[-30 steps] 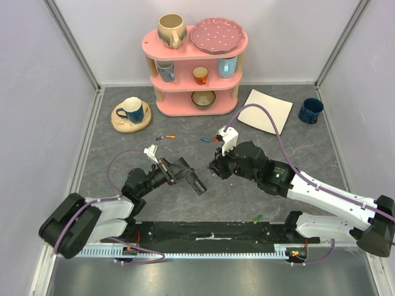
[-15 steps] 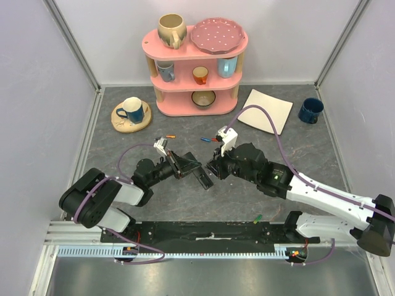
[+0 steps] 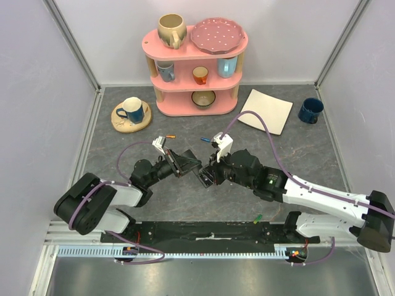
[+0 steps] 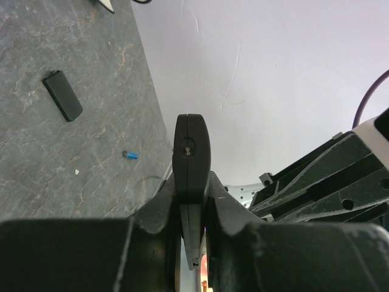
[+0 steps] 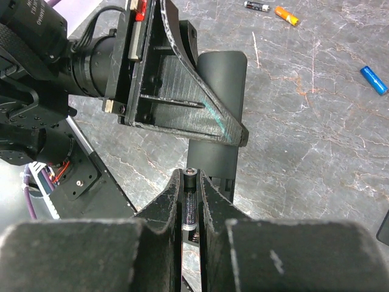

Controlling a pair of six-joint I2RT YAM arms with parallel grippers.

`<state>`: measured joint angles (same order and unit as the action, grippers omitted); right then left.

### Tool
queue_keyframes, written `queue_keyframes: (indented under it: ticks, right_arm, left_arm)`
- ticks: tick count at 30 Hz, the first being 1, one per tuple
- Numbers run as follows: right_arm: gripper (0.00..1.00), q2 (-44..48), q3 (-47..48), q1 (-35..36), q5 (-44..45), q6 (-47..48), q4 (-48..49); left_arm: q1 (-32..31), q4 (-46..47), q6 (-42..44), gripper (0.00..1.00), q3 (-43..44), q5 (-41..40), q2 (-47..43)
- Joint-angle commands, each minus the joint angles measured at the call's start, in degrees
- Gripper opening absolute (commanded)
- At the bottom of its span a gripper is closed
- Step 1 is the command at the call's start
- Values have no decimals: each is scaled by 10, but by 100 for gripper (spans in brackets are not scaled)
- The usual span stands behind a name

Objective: Load the batteries into the remote control

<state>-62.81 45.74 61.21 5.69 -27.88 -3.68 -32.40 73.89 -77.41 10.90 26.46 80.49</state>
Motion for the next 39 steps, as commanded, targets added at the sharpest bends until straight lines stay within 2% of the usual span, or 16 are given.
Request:
queue_keyframes:
  ticks: [1, 20, 39]
  right_arm:
    - [0, -7, -2, 10, 15, -6, 33]
    - [0, -15, -18, 19, 44, -5, 32]
    - [0, -28, -11, 37, 37, -31, 11]
  left_arm:
    - [-3, 215, 27, 2, 4, -17, -25]
    - [-8, 215, 27, 2, 4, -26, -37]
    - [-9, 215, 38, 2, 5, -42, -46]
